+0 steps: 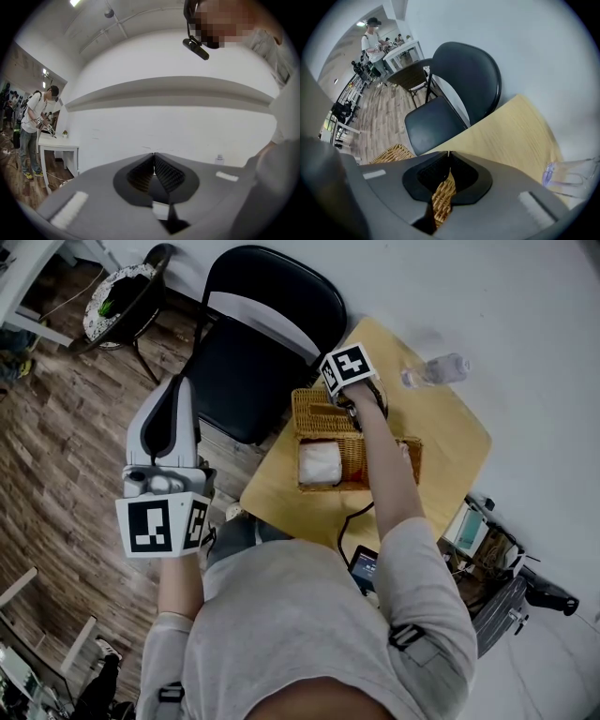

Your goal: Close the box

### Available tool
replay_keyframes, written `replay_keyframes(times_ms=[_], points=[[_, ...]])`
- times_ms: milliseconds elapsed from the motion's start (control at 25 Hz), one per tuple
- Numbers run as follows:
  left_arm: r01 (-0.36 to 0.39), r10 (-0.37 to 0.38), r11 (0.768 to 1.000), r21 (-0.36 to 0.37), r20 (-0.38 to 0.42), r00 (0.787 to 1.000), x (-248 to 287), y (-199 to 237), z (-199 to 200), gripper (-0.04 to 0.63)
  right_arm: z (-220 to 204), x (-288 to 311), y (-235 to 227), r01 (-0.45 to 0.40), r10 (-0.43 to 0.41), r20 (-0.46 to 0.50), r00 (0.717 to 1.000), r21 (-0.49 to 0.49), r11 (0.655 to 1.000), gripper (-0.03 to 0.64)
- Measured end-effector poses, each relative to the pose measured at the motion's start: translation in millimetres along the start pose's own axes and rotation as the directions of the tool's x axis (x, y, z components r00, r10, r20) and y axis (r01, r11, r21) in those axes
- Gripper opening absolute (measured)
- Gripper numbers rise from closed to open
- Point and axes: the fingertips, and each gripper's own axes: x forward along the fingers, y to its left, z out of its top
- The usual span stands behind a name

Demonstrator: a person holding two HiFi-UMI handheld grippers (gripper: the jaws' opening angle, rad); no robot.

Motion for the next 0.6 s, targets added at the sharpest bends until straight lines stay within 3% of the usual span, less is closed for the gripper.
replay_keyframes(times_ms=[240,600], points=[[0.009,-0.009,1.000,0.002,0.021,1.000,-5,-1,8,0.058,19,-31,4,-0.046,0.038,0.147,0.988,0.052,0.998,0.021],[0.051,-0.052,0.999,0.013,0.071,0.996,-15,-13,28,0.058,33,-94,9,-0.061,0.027,0.333,0.943,0.092,0.994,0.021]])
